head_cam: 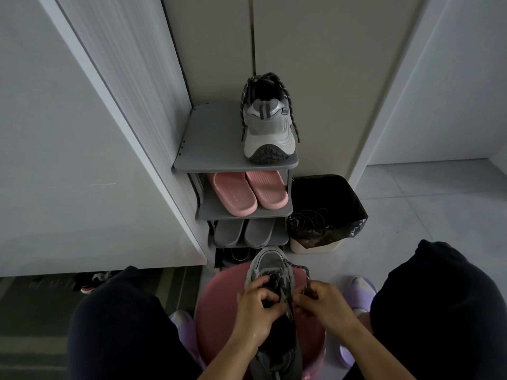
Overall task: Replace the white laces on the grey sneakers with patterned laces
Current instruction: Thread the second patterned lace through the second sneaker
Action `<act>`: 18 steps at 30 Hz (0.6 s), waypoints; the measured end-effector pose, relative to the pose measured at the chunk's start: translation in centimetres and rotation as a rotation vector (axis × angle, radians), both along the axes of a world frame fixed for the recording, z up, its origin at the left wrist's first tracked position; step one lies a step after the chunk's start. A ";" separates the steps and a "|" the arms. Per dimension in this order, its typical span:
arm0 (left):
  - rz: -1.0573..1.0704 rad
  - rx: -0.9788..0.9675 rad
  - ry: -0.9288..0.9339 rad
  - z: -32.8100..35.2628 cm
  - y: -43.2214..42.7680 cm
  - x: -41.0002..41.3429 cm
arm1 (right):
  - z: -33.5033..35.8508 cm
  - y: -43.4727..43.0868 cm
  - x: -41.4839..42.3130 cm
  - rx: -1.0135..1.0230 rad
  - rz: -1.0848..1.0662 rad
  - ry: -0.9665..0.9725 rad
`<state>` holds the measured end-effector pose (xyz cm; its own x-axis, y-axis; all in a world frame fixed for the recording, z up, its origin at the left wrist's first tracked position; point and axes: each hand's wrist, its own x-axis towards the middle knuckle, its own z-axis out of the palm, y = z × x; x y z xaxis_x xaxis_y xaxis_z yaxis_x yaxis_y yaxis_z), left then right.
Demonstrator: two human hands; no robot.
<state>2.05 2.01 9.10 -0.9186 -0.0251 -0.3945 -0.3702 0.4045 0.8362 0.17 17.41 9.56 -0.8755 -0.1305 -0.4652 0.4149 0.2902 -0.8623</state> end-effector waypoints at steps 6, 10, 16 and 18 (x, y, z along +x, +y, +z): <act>-0.010 -0.014 0.005 0.3 0.1 0.0 | -0.1 -0.1 0.1 0.072 0.057 0.056; -0.078 -0.047 0.003 1.1 -0.3 0.2 | -0.1 -0.2 0.0 0.157 0.099 0.111; -0.173 -0.108 0.038 1.2 -1.0 0.2 | 0.4 -0.6 0.3 0.427 0.226 0.327; -0.157 -0.123 0.073 1.0 -0.9 0.2 | 0.4 -0.8 0.2 0.380 0.227 0.316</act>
